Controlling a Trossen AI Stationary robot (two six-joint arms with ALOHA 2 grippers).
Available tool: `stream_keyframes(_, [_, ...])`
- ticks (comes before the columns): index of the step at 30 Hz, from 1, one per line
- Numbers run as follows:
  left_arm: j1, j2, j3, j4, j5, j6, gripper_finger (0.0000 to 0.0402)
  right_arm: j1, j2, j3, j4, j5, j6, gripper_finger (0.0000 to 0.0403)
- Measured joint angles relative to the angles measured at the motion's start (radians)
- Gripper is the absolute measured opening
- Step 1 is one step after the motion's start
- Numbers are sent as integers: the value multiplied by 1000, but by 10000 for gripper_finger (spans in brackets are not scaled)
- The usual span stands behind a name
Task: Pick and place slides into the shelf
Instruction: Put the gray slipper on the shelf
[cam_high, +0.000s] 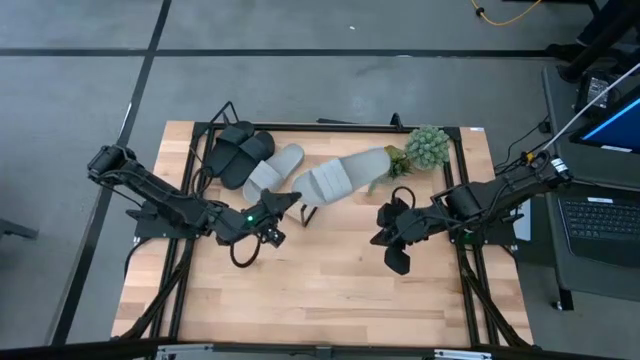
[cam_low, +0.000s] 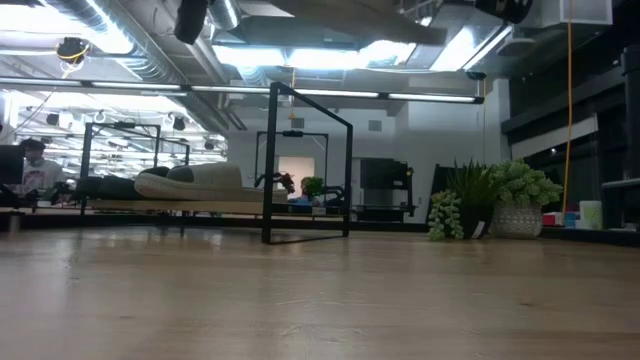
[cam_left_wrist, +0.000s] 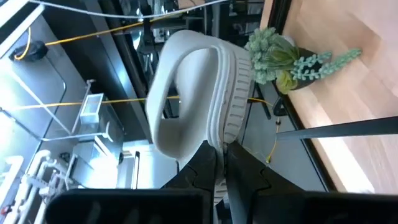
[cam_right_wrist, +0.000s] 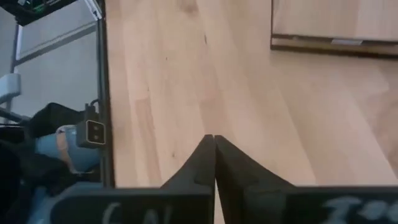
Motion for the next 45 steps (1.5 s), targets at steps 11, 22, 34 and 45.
stream_keyframes(11, [67, -14, 0, 7, -51, -24, 12, 102, 0, -91, 103, 171, -105, 3])
stream_keyframes(22, [101, -33, 0, -200, -147, -226, 9, 111, 1, -288, 362, 174, -161, 4])
stream_keyframes(34, [99, -46, 0, -543, -167, -645, 8, 112, 1, -369, 557, 172, -245, 5])
stream_keyframes(45, [98, -45, 0, -730, -131, -911, 8, 112, 1, -369, 580, 172, -294, 5])
